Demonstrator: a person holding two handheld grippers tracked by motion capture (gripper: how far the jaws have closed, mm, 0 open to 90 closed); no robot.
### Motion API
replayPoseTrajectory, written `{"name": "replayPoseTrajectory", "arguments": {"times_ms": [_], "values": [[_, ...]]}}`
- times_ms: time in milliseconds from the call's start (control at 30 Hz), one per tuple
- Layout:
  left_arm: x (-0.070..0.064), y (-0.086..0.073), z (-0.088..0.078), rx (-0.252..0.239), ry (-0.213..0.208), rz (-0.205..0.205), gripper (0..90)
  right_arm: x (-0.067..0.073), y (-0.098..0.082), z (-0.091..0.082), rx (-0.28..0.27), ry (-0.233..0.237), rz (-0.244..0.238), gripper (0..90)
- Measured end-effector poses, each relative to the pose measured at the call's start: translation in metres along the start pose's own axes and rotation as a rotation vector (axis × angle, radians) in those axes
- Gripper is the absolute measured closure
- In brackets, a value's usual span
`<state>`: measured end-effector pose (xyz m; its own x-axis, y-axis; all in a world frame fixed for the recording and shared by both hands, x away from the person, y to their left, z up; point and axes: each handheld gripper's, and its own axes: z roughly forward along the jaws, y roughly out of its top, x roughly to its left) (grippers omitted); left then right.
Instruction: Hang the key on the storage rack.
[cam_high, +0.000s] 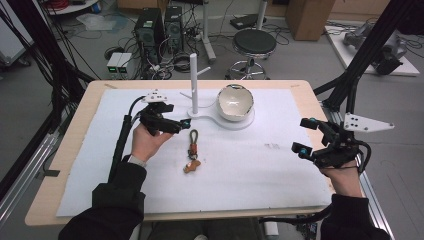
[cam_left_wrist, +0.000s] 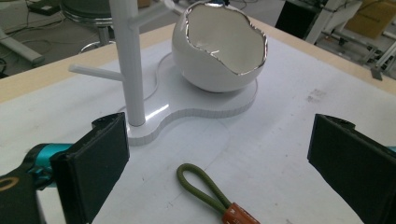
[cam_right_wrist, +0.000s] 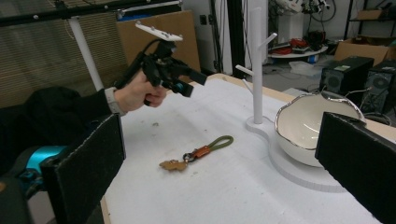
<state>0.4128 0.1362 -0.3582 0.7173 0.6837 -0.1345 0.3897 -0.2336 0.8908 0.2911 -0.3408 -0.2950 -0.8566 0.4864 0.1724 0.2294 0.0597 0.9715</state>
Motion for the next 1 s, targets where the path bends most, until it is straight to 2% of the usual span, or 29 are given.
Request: {"name": "replayPoseTrajectory", "arguments": {"times_ms": [100, 233, 400, 500, 633, 733, 933, 1000], "values": [[0.004, -0.003, 0.010, 0.014, 0.008, -0.010, 5.9, 0.000, 0.000, 0.001, 0.003, 0.009, -0.002, 0.8], [0.010, -0.010, 0.031, 0.058, 0.032, -0.011, 5.9, 0.000, 0.000, 0.002, 0.004, 0.012, 0.002, 0.8], [0.013, -0.016, 0.044, 0.076, 0.041, -0.009, 5.9, -0.001, -0.002, 0.002, 0.003, 0.014, 0.007, 0.8], [0.017, -0.023, 0.055, 0.117, 0.058, -0.007, 6.0, -0.002, -0.002, 0.001, -0.001, 0.013, 0.007, 0.8], [0.022, -0.028, 0.059, 0.147, 0.056, -0.011, 5.9, -0.001, -0.002, 0.000, 0.001, 0.016, 0.010, 0.8], [0.027, -0.031, 0.060, 0.159, 0.064, -0.038, 5.9, 0.000, -0.003, 0.000, 0.004, 0.020, 0.010, 0.8], [0.027, -0.034, 0.065, 0.189, 0.083, -0.039, 5.9, 0.002, -0.004, -0.001, 0.002, 0.020, 0.015, 0.8], [0.028, -0.037, 0.068, 0.202, 0.092, -0.057, 6.0, 0.002, -0.003, 0.000, 0.001, 0.022, 0.010, 0.8]]}}
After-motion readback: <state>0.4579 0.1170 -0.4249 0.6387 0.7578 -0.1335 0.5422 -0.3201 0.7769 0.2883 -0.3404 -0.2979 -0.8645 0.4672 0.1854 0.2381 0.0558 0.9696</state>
